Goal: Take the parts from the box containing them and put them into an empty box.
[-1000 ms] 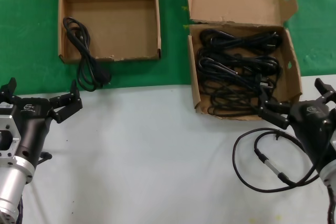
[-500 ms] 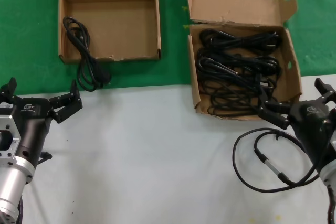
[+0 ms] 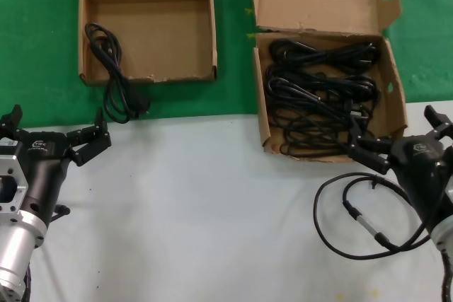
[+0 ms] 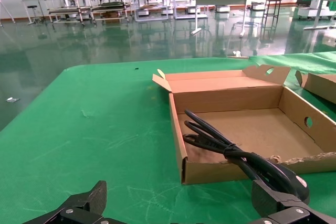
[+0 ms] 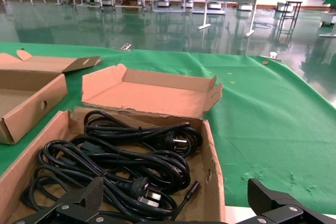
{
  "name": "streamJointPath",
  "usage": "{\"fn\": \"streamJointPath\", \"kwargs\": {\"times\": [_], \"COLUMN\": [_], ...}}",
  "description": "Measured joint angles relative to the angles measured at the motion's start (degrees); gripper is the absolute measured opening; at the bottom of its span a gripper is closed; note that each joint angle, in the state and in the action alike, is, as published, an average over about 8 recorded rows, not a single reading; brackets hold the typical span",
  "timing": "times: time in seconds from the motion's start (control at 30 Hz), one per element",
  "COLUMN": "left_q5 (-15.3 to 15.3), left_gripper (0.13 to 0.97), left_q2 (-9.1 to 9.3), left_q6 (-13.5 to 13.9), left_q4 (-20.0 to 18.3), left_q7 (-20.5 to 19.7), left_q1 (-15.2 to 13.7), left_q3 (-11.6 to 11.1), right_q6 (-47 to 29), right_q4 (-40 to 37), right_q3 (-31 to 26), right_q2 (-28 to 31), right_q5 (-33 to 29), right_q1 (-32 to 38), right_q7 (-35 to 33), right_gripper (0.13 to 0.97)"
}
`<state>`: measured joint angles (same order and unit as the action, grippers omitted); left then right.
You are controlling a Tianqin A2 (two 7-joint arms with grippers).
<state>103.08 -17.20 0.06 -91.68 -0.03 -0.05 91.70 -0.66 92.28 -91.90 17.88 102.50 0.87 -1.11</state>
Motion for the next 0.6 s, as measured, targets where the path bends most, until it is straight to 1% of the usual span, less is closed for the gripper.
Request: {"fn": "streamJointPath", "kwargs": {"times": [0.6], "left_q5": [0.0], "left_gripper": [0.966], "left_q2": [0.0], "left_q6": [0.0], "left_q4": [0.0], "left_q7": [0.0], "left_q1": [0.0], "left_q3": [0.0], "right_q6": [0.0], "right_q4": [0.0], "right_q3": [0.0], "right_q2": [0.0], "right_q5": [0.0], "right_q1": [0.0], "right_q7": [0.0], "right_gripper": [0.966]}}
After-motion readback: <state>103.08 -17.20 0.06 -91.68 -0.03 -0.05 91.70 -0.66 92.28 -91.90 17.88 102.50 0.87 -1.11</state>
